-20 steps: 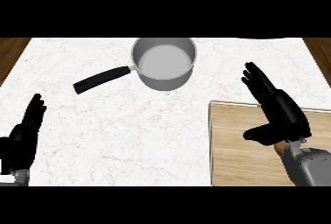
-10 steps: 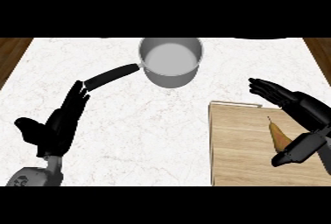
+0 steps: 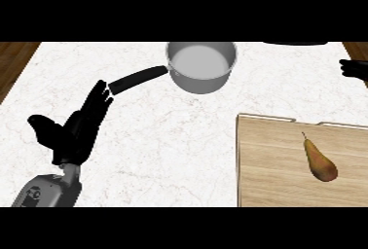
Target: Pick the pear from the tray and place it in the pot
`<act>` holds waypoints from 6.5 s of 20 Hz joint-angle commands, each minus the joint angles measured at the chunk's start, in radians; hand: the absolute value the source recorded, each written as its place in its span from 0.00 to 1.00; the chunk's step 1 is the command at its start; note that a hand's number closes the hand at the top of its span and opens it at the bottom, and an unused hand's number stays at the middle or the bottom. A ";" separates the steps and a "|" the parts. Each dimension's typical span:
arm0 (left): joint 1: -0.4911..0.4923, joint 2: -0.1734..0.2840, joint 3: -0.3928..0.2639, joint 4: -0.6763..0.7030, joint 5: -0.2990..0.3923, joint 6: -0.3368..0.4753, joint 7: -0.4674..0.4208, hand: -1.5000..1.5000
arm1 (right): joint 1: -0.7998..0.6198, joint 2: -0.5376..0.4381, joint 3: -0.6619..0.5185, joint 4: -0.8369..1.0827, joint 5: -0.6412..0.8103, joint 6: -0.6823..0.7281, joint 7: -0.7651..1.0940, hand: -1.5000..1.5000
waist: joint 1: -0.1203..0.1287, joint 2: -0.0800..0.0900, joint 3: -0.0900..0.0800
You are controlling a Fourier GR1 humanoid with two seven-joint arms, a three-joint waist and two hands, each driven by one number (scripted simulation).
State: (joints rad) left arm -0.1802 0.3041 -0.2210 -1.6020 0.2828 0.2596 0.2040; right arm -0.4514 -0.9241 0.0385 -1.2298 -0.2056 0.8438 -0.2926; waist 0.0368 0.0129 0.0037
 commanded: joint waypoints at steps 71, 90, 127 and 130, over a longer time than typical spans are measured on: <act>0.075 -0.077 0.151 -0.112 -0.099 -0.127 0.108 0.50 | -0.141 0.176 0.520 0.235 0.926 -0.047 -0.119 0.00 | -0.030 -0.013 -0.004; 0.073 -0.128 0.143 -0.091 -0.145 -0.093 0.121 0.50 | -0.124 0.398 0.299 0.337 0.805 -0.188 0.250 1.00 | -0.063 -0.031 -0.009; 0.034 -0.138 0.108 -0.073 -0.156 -0.113 0.130 0.50 | -0.862 0.915 0.095 0.321 1.628 -0.837 1.779 1.00 | 0.003 -0.024 -0.012; 0.030 -0.148 0.095 -0.070 -0.160 -0.112 0.132 0.50 | -0.915 0.921 0.020 0.355 1.698 -0.823 1.779 1.00 | 0.008 -0.019 -0.011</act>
State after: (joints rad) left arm -0.1442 0.1652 -0.1156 -1.6738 0.1280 0.1448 0.3362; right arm -1.2961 -0.0485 0.1352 -0.9281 1.4008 0.0063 1.2368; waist 0.0429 -0.0185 -0.0109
